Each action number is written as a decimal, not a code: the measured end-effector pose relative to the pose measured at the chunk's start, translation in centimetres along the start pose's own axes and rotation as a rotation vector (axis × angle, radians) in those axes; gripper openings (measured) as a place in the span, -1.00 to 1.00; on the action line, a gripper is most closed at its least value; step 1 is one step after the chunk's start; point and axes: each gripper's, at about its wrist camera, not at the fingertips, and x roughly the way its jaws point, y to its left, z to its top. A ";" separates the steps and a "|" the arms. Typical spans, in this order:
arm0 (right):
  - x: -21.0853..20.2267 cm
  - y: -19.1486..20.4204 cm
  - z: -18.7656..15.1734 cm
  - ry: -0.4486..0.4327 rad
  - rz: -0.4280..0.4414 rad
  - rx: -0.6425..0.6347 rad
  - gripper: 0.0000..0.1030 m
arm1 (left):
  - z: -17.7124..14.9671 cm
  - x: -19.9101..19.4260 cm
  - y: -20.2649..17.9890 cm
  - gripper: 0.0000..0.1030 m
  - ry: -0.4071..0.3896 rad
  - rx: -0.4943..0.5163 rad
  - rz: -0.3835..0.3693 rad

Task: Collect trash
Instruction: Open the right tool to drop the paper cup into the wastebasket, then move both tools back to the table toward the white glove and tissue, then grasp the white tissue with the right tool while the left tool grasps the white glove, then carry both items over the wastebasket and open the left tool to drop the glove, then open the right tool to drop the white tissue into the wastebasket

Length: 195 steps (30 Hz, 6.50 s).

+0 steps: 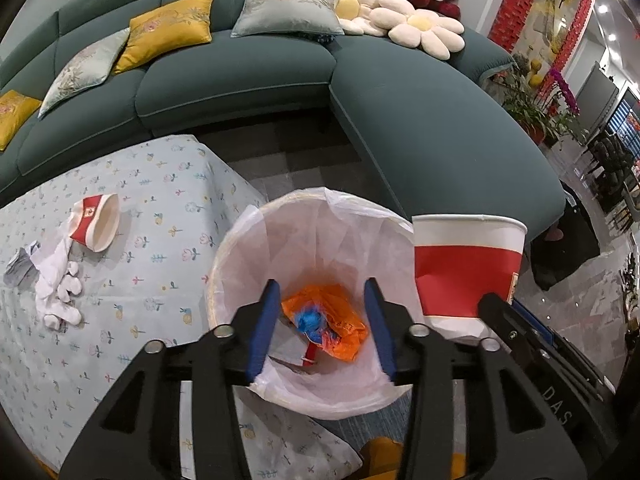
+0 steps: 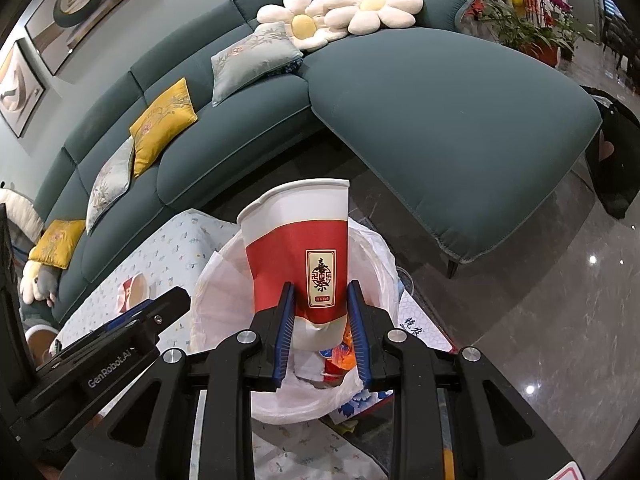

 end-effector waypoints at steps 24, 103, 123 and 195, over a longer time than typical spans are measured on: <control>1.3 5.7 0.1 0.006 0.034 -0.106 -0.28 | 0.1 -1.3 5.7 0.26 -0.030 -0.107 0.102; 18.6 40.8 -14.3 0.333 0.206 -0.612 -0.90 | -9.3 -2.2 43.0 0.50 0.026 -0.648 0.316; 11.2 36.6 -6.0 0.130 0.226 -0.532 -0.91 | -5.6 3.4 37.4 -0.31 0.102 -0.511 0.209; -3.1 5.5 2.6 -0.097 0.051 -0.154 -0.90 | 1.5 -3.5 3.5 -0.15 -0.065 -0.041 0.072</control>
